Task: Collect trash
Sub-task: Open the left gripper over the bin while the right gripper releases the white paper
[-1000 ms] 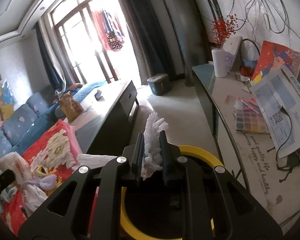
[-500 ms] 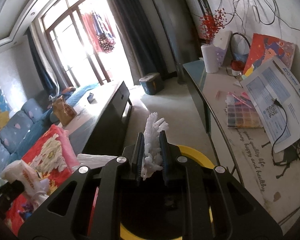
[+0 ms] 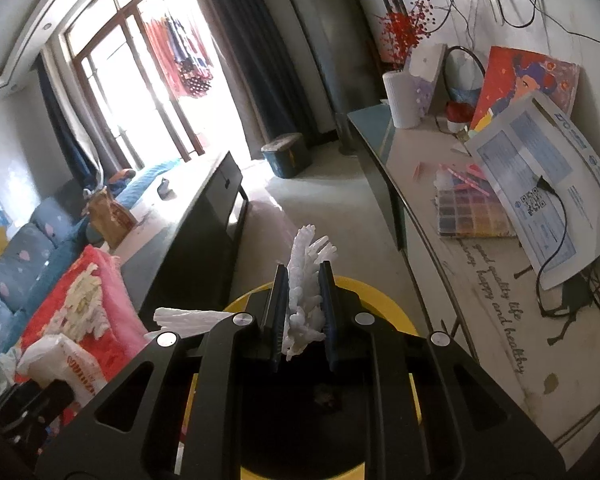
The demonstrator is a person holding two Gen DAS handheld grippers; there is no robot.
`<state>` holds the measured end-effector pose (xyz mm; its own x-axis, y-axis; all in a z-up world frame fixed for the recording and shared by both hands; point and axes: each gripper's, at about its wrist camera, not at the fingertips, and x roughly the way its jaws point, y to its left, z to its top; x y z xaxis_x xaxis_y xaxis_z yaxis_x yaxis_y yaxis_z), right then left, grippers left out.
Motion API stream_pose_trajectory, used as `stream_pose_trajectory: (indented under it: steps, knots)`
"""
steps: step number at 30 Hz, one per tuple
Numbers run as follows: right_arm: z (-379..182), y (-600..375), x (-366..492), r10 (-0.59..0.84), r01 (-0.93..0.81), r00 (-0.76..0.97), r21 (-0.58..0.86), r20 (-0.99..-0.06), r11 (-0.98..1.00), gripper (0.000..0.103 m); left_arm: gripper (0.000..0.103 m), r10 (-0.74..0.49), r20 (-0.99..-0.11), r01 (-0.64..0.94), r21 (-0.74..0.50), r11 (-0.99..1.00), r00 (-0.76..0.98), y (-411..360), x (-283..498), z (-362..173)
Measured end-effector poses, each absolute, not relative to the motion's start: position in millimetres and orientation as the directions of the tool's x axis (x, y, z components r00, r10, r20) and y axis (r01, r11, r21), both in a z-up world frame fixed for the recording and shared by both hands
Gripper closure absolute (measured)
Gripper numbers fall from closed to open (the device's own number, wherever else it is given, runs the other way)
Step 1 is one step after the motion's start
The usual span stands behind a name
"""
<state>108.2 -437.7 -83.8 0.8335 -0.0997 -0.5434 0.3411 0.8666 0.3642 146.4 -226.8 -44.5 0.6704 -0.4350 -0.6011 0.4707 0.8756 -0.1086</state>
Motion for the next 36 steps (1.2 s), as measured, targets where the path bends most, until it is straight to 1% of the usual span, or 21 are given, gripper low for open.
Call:
stream_pose_trajectory:
  steps: [8,16,24,26,29,30,31,32,33,35,36]
  knots:
    - [-99,-440,114,-0.123,0.37,0.807,0.333,-0.577,0.867,0.092,0.061,-0.421,-0.635,0.476,-0.094,0.874,0.648,-248,156,-66]
    - [-112,-441,121,-0.13,0.382,0.783,0.306,-0.608,0.872,0.091,0.061,-0.398,-0.675,0.447,-0.111,0.888,0.622,-257,171,-89]
    - [-121,-443,126,-0.109,0.376,0.775,0.316,-0.623,0.871,0.088,0.061,-0.386,-0.691,0.43,-0.12,0.895,0.611,-266,183,-101]
    - [-122,-443,126,-0.103,0.376,0.775,0.323,-0.624,0.868,0.086,0.058,-0.388,-0.691,0.433,-0.12,0.894,0.61,-268,184,-102]
    - [-121,-441,127,-0.09,0.363,0.777,0.326,-0.623,0.873,0.077,0.052,-0.39,-0.693,0.434,-0.122,0.893,0.606,-269,185,-103]
    - [-121,-441,127,-0.089,0.362,0.778,0.327,-0.622,0.873,0.071,0.05,-0.395,-0.697,0.435,-0.131,0.891,0.599,-269,187,-102]
    - [-121,-441,127,-0.09,0.362,0.779,0.327,-0.621,0.873,0.067,0.046,-0.4,-0.701,0.437,-0.14,0.889,0.591,-268,188,-102]
    - [-120,-440,127,-0.09,0.361,0.78,0.327,-0.619,0.873,0.066,0.042,-0.399,-0.701,0.431,-0.144,0.891,0.591,-266,189,-101]
    - [-120,-440,127,-0.091,0.36,0.78,0.326,-0.619,0.874,0.066,0.041,-0.396,-0.7,0.425,-0.144,0.894,0.594,-264,189,-100]
    - [-119,-439,126,-0.091,0.359,0.783,0.327,-0.616,0.874,0.06,0.032,-0.395,-0.697,0.409,-0.159,0.899,0.598,-258,190,-96]
    - [-117,-438,125,-0.095,0.359,0.786,0.326,-0.611,0.875,0.055,0.029,-0.397,-0.695,0.402,-0.167,0.9,0.599,-255,190,-95]
